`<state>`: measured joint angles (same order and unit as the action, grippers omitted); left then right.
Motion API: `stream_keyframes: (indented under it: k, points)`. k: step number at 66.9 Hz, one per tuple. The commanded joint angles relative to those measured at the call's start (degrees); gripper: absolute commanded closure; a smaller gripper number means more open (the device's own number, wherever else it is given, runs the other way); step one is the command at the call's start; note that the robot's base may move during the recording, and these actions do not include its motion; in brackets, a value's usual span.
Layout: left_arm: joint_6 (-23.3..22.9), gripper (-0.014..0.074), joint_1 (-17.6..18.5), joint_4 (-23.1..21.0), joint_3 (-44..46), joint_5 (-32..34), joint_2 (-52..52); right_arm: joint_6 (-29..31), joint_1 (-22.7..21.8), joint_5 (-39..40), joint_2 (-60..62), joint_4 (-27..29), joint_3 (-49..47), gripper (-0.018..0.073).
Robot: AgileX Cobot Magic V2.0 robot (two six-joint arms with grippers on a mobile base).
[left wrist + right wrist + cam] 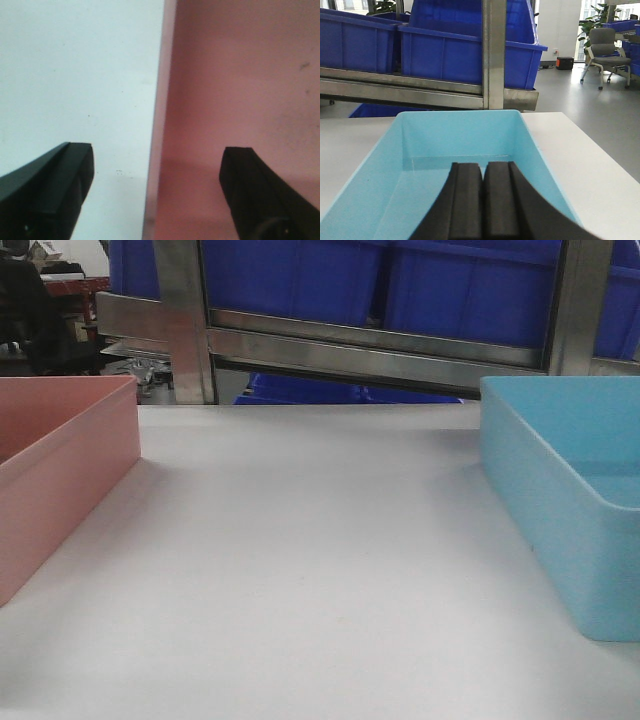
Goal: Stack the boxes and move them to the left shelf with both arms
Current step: 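Lift the pink bin with the left gripper and set it down centrally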
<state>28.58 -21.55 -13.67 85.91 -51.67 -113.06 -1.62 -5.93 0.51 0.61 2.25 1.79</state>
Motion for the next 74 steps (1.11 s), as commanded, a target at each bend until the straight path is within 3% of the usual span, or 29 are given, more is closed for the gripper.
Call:
stream_keyframes:
  k: [1, 16, 33, 51, 74]
  points:
    - [0.3, 0.0290, -0.1, 0.0, 1.9, 1.9, 2.3, 0.5, -0.2, 5.0, 0.3, -0.2, -0.2, 0.0505]
    - [0.3, 0.0622, -0.1, 0.3, 1.9, 1.5, 2.0, 0.5, -0.2, 5.0, 0.3, -0.2, -0.2, 0.0505]
    - [-0.4, 0.0605, 0.3, -1.3, 2.5, 0.2, 3.1, 0.5, -0.2, 5.0, 0.3, -0.2, -0.2, 0.0505]
    - [-10.9, 0.0606, 4.7, -1.4, 4.7, -4.7, 12.2, 0.5, -0.2, 5.0, 0.3, -0.2, -0.2, 0.0505]
    - [-29.0, 0.0606, 17.0, -1.6, 4.6, -11.1, 22.9, 0.5, -0.2, 5.0, 0.3, -0.2, -0.2, 0.0505]
